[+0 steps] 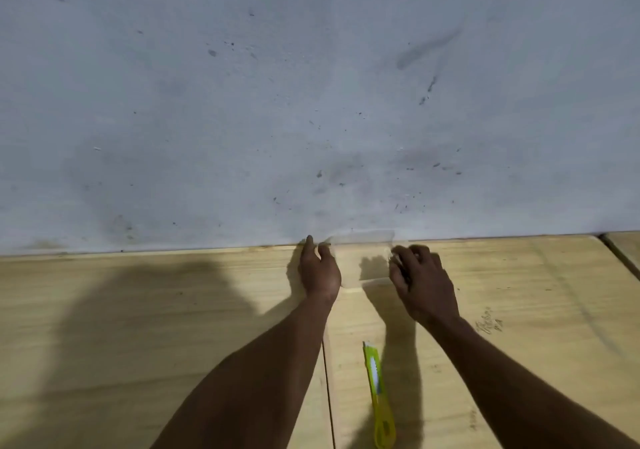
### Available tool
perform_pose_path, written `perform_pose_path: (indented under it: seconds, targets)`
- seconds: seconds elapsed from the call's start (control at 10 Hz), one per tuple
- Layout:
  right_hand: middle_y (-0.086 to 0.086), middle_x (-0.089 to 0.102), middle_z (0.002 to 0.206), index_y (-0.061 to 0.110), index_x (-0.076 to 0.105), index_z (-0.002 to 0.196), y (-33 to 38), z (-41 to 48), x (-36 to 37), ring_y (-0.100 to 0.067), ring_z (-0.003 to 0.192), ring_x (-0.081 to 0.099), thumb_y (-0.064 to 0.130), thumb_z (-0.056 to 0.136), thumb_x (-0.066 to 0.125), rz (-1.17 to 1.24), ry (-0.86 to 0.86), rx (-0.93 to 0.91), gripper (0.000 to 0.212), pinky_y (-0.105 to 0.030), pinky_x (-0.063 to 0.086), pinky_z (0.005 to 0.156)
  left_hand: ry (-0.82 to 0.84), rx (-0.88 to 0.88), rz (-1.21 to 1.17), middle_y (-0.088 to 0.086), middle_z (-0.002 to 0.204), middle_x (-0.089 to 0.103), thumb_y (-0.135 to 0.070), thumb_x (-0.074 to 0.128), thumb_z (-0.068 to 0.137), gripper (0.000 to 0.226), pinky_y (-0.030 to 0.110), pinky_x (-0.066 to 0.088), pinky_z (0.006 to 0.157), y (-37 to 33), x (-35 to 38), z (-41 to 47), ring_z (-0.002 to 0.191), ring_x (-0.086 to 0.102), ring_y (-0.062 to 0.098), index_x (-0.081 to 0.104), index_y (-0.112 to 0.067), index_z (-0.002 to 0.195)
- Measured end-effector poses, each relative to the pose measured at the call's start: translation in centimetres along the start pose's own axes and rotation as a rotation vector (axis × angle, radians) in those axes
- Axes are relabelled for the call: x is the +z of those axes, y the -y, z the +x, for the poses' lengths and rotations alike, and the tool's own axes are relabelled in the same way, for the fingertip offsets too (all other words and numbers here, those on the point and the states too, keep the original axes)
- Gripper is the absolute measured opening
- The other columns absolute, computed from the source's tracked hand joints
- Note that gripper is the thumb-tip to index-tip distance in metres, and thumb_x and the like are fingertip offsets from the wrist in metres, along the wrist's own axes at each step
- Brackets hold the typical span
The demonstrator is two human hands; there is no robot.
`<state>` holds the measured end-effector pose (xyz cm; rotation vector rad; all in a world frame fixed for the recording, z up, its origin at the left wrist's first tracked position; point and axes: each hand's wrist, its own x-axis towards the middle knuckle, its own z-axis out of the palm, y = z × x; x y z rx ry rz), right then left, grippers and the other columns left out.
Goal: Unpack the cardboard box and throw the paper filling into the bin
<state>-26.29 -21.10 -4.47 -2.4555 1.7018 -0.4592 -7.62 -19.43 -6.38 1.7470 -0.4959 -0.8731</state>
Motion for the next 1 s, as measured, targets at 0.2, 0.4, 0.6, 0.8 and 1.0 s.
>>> perform_pose_path:
  seconds: [0.2,0.4,0.6,0.8,1.0]
  targets:
    - [-0.003,0.054,0.121,0.028,0.053,0.124,1.3,7.3,0.5,-0.027,0.104,0.053,0.045,0.096,0.044,-0.145,0.085,-0.373,0.034,-0.040,0.051,0.074,-0.072,-0.047,-0.025,0.009,0.141,0.055,-0.013,0.044,0.102,0.037,0.006,0.029,0.089,0.5,2.8,0.6,0.129,0.052,0.021,0.054,-0.007,0.138]
    - [-0.004,0.055,0.122,0.027,0.053,0.125,2.2,8.2,2.8,-0.026,0.102,0.052,0.048,0.097,0.035,-0.237,0.189,-0.583,0.039,-0.040,0.049,0.074,-0.068,-0.099,-0.193,0.007,0.137,0.058,-0.004,0.042,0.100,0.039,0.022,0.044,0.097,0.6,3.8,0.4,0.120,0.057,0.019,0.055,-0.010,0.136]
    - [-0.003,0.055,0.130,0.029,0.049,0.139,2.2,7.9,3.7,-0.026,0.110,0.053,0.047,0.096,0.038,-0.195,0.299,-0.600,0.047,-0.042,0.047,0.083,-0.067,-0.132,-0.264,0.008,0.136,0.058,0.000,0.042,0.099,0.041,0.029,0.046,0.103,0.1,3.4,0.6,0.121,0.056,0.021,0.055,-0.008,0.137]
    - [-0.002,0.049,0.145,0.027,0.044,0.144,1.9,7.8,3.8,-0.026,0.128,0.047,0.045,0.098,0.041,-0.180,0.348,-0.574,0.050,-0.042,0.043,0.095,-0.046,-0.113,-0.235,0.009,0.136,0.059,0.000,0.044,0.099,0.041,0.032,0.047,0.102,-0.2,2.9,-0.1,0.121,0.058,0.024,0.054,-0.008,0.138]
    - [-0.002,0.063,0.129,0.024,0.061,0.128,3.3,5.1,1.8,-0.022,0.114,0.057,0.035,0.095,0.048,0.092,0.178,-0.445,0.036,-0.039,0.051,0.090,0.061,-0.021,-0.125,0.000,0.125,0.063,-0.009,0.052,0.096,0.035,0.029,0.049,0.086,1.4,-0.5,-0.4,0.103,0.061,0.018,0.063,-0.023,0.126]
